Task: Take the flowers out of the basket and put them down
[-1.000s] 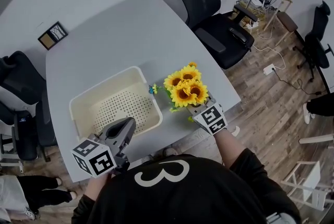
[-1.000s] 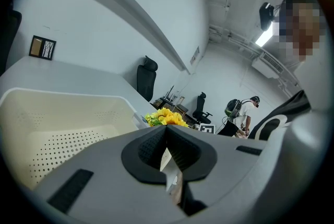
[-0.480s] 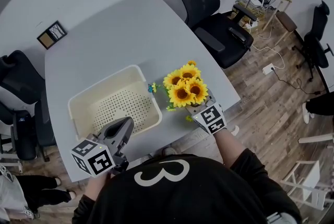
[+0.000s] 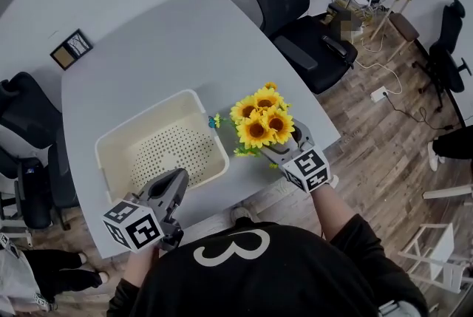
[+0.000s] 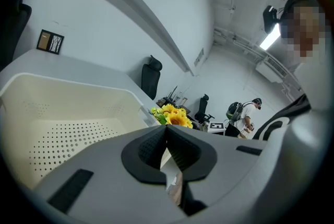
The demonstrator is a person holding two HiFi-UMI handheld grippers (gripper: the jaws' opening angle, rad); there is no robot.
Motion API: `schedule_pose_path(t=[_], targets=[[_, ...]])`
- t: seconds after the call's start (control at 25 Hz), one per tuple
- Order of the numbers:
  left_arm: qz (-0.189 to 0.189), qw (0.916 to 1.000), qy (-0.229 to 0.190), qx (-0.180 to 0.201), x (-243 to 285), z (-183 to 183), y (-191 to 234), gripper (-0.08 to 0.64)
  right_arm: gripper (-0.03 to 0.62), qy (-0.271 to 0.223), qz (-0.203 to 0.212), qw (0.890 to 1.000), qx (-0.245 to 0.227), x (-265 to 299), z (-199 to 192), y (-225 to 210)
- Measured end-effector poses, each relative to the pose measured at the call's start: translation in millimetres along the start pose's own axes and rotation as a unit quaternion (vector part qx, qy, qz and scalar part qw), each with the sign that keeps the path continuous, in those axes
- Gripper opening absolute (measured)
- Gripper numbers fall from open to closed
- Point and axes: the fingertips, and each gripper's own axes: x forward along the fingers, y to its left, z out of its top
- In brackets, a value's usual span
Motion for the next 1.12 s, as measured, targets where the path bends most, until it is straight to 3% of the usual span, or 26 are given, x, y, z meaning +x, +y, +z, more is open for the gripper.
schedule_pose_path(t=[0.16, 0.36, 0.52, 0.72, 0.92, 1.12], targets=[[-0.010, 0.9999, -0.004, 0.000, -5, -7, -7, 0.009, 0.370, -0.023, -0.003, 1.000, 0.005, -24, 5, 2], [-0.014, 0.9999, -0.009, 0.003, -29, -19, -18, 0.009, 0.369, -0.062, -0.040, 0.997, 0.019, -55, 27, -2], [-0.018, 0.9996, -0.017, 0.015, -61, -24, -36, 0.009, 0.370, -0.087, -0.047, 0.995, 0.025, -87, 51, 19], [-0.023, 0.9988, -0.033, 0.028, -106, -33, -54, 0.009, 0.368, -0.082, 0.005, 0.997, 0.009, -118, 66, 90], [-0.036, 0.9981, -0.037, 0.034, -140, -53, -73, 0.009, 0.361, -0.094, 0.059, 0.993, 0.035, -150, 81, 164], [-0.052, 0.9969, -0.040, 0.043, -165, -73, -92, 0.009, 0.209, -0.110, 0.078, 0.991, 0.000, -188, 105, 227]])
